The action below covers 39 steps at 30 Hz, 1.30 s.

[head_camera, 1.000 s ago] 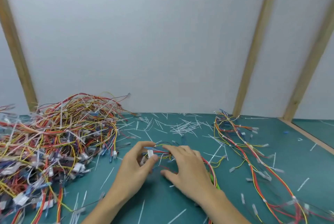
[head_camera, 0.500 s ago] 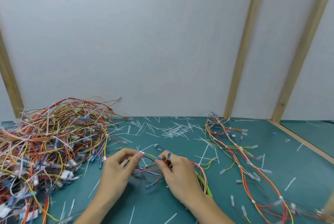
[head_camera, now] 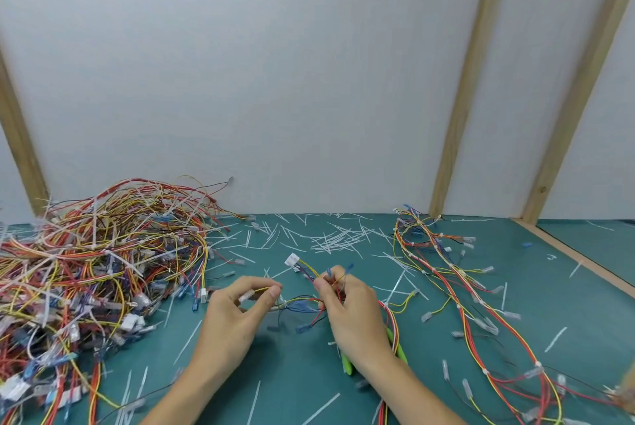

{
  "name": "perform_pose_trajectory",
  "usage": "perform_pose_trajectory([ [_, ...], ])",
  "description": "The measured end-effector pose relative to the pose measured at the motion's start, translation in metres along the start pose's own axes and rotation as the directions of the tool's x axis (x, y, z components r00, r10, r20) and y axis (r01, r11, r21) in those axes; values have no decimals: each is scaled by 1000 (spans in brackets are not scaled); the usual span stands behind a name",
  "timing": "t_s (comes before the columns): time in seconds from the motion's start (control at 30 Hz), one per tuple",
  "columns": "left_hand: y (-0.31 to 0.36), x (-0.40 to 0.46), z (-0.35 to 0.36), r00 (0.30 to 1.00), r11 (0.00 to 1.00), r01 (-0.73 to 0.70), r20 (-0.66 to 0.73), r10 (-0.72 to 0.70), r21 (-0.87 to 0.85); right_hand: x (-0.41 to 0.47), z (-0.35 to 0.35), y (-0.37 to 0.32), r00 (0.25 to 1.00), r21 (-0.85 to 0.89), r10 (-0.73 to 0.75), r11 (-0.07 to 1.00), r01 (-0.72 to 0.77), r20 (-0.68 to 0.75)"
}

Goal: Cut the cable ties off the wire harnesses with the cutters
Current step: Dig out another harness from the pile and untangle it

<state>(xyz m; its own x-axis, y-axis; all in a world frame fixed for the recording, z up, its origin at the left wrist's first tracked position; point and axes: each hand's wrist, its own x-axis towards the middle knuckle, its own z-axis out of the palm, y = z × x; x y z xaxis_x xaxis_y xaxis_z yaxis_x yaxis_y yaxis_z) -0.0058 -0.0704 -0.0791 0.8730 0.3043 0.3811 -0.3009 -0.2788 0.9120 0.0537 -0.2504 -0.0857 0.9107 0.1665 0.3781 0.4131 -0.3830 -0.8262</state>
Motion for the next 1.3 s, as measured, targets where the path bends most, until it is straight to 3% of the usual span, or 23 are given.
perform_pose_trajectory([
  [0.17,-3,3,-3,992,994,70,-95,-79,-89,4,-2,0,995,200,96,975,-94,-1],
  [0.47,-5,8,-15,942,990,72,-317,-107,-120,1,-6,-9,994,232,111,967,-104,-16],
  [0.73,-2,5,-7,970,983,99,-204,-130,-156,-1,-4,-5,997,120,75,990,-75,4],
  [0.9,-1,2,-1,983,993,115,-142,-119,-33,-2,-3,-3,998,48,46,998,-48,31],
  [1.0,4,-1,-5,983,961,6,-178,45,276,-3,-3,-3,999,23,35,999,-35,36],
  [1.07,12,-4,-7,967,881,-164,-106,233,444,-3,-3,-3,999,18,26,999,-27,44],
  [1.13,20,-10,-5,954,850,-285,45,297,443,-3,-3,-2,999,12,9,1000,-9,44],
  [1.23,22,-19,4,933,835,-306,319,167,457,-3,-1,0,999,-20,-22,1000,23,44],
  [1.3,15,-19,9,913,763,-323,396,96,559,-4,0,2,998,-61,-54,996,57,42],
])
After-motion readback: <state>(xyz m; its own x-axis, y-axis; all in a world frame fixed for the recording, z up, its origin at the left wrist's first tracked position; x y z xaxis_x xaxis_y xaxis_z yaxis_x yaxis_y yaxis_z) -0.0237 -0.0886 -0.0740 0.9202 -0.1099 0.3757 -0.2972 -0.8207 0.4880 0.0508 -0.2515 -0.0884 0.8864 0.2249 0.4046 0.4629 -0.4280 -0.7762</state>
